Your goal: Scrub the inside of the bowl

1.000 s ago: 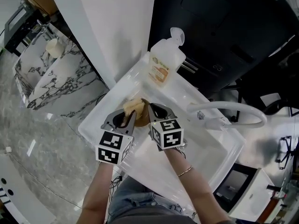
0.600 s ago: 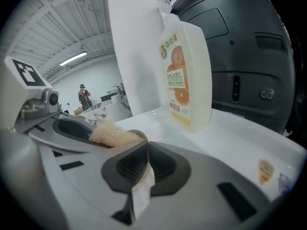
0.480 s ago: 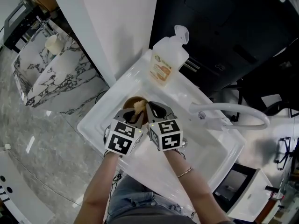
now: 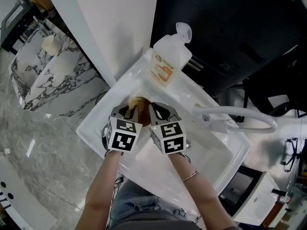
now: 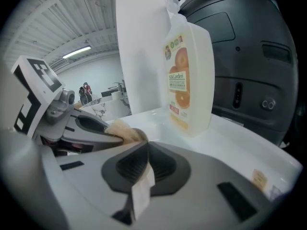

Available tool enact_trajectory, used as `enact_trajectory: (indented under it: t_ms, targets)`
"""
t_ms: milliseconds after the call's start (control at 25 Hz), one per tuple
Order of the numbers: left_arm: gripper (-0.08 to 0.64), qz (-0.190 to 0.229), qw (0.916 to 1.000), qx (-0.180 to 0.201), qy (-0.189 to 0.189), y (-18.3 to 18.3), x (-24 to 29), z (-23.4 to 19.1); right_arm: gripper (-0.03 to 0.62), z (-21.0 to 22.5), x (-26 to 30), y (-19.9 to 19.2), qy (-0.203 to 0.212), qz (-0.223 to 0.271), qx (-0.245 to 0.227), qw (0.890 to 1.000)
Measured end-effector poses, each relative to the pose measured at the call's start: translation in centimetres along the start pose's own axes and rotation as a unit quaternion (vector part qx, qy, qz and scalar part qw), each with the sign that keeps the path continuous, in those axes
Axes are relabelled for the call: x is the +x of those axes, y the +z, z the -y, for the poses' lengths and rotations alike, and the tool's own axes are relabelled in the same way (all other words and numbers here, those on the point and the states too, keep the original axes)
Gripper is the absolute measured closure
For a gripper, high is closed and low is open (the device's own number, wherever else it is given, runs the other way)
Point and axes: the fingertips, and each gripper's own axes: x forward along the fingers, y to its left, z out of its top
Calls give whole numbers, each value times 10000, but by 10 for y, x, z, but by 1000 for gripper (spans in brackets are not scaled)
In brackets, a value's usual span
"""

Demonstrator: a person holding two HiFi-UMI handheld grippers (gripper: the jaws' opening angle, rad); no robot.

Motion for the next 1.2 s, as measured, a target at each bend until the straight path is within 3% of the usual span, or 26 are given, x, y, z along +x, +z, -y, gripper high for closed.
enact_trajectory:
  t_ms: [280,440,560,640,760,920,1200]
  targets:
    - [515,22,9992,-4,392,-6,-15,-18,572,1,-1,-3,-111,-40,-77,9999]
    - [515,250,9987,-122,434,-4,-37,-16,572,-2,-2,-2,-130,-27,-134,9998]
    - [515,460,9962,-727,-102,1,-47,3,572,-4,-4,-1,-141,-34,-128,9998]
    - [515,509,9900,-1177,-588,4,-46,18,572,-6,-4,0,-147,-27,-137,9998]
    - [515,358,9833,-1457,-1030,6,-36,33,572,-8,-5,1,-145,-10,-181,9997]
    - [515,41,9862,-1313,-1010,-1,-18,38,572,-9,-6,2,-144,8,-206,9997]
    - [515,-337,9978,-471,-334,-18,0,23,572,-2,-3,-3,-207,-49,-189,9996]
